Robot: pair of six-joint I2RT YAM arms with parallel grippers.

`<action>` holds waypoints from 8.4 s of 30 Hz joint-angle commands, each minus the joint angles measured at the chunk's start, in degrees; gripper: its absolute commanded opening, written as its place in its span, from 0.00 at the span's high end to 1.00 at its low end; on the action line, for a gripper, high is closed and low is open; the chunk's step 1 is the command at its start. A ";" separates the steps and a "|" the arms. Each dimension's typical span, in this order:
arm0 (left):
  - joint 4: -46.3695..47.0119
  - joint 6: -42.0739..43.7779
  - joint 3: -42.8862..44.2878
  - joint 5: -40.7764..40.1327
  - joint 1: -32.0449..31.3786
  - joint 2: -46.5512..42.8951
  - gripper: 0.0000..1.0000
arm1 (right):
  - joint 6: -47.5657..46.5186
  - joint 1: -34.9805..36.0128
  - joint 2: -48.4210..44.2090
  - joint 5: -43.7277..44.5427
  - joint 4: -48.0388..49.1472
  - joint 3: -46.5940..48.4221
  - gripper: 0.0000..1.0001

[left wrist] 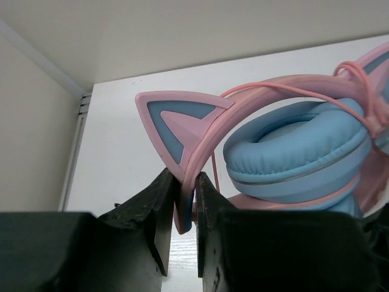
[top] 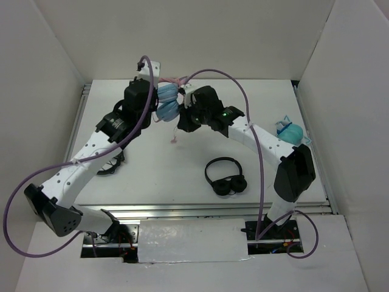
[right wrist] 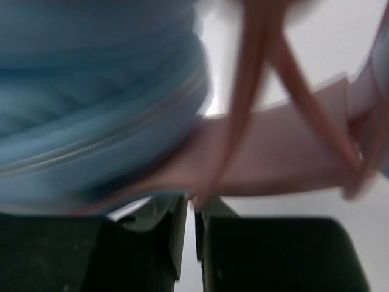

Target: Wrap the headphones

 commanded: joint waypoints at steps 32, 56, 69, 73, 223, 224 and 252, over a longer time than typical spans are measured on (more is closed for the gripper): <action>2.80 -4.33 7.41 21.65 2.57 -14.09 1.00 | -15.66 1.98 -47.45 -14.15 40.67 -55.43 0.00; 1.74 -4.77 10.14 32.02 2.66 -14.79 1.00 | -9.96 -5.76 -21.63 -19.15 66.83 -49.19 0.42; 0.88 1.88 5.40 54.24 2.75 -19.36 1.00 | -15.20 -13.31 -22.22 -31.79 61.00 -48.42 1.00; -4.56 16.03 4.08 73.09 2.84 -17.96 1.00 | -28.37 -18.23 -23.37 -40.15 37.40 -39.83 1.00; 9.65 -9.16 -15.95 51.28 12.33 -13.12 0.01 | 26.87 -42.49 -8.46 -29.62 37.67 -18.17 1.00; 10.79 -10.12 -17.53 49.53 12.68 -14.26 0.01 | 27.23 -43.19 -6.95 -29.18 38.81 -17.65 1.00; 18.09 -20.50 -41.89 51.79 31.57 -18.93 0.01 | 40.86 -50.67 40.96 -19.42 32.33 21.56 0.96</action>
